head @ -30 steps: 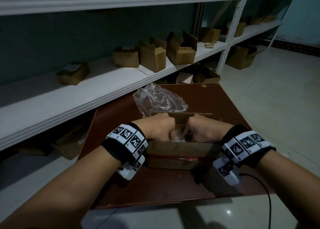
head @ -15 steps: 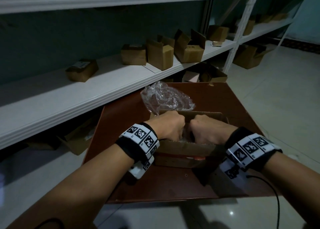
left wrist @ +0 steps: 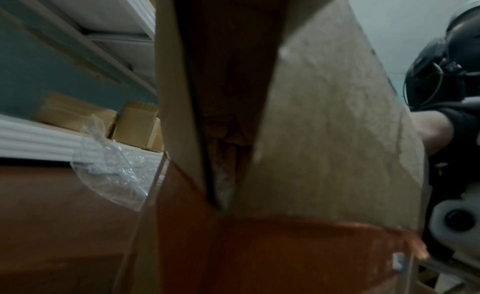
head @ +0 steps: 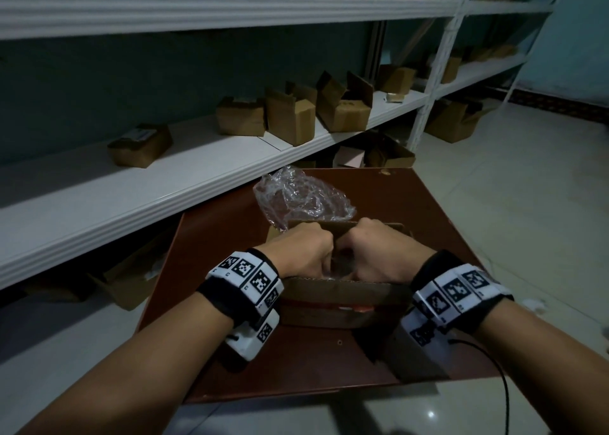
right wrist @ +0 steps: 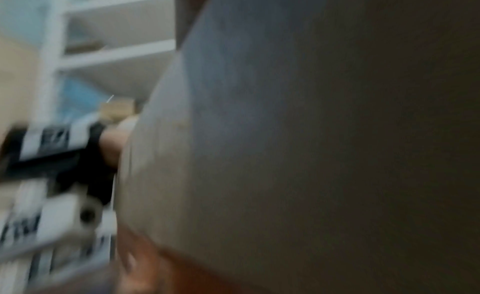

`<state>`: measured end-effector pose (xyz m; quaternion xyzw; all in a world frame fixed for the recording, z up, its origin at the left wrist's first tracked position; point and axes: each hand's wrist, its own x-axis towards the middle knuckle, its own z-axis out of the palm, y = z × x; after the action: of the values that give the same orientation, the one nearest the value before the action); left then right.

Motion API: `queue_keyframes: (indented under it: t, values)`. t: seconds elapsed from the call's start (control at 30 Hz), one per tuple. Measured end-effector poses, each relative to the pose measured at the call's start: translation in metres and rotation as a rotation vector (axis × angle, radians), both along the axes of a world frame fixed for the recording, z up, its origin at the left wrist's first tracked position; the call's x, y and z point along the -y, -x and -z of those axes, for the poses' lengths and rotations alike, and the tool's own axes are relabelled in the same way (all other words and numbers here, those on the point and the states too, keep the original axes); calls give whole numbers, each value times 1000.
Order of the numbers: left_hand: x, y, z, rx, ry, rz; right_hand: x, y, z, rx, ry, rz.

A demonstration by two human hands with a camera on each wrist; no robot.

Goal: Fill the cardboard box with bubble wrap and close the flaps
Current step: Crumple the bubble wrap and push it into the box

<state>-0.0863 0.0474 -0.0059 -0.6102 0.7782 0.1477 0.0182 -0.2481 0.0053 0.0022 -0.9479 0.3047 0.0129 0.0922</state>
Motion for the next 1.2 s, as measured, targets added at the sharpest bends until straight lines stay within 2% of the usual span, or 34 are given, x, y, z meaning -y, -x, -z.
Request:
queue_keyframes:
  t: [0.13, 0.2, 0.33, 0.57, 0.77, 0.93, 1.0, 1.07, 1.13, 1.2]
  values:
    - [-1, -5, 1, -25, -24, 32, 8, -6, 7, -54, -48, 17]
    - [1, -10, -5, -62, 26, 31, 14, -6, 11, -92, -80, 43]
    - [3, -9, -16, 85, 159, 67, 22, -7, 20, -115, -104, 51]
    - [11, -1, -13, 175, 10, 65, 28, -6, 29, -130, -132, 49]
    - [13, 4, -5, 255, -3, 29, 25, -10, 31, -269, -126, 13]
    - [6, -4, -7, 257, 26, 31, 20, -8, 23, -272, -137, 14]
    - [3, -11, -6, 197, 61, 42, 18, -8, 19, -261, -140, 11]
    - [1, -23, -8, 48, 135, 49, 18, -6, 16, -248, -152, 18]
    - [-2, -37, -17, -222, 231, -42, 18, -2, 13, -200, -174, 36]
    - [-1, -55, -27, -497, 408, -208, 17, 3, 11, -135, -198, 38]
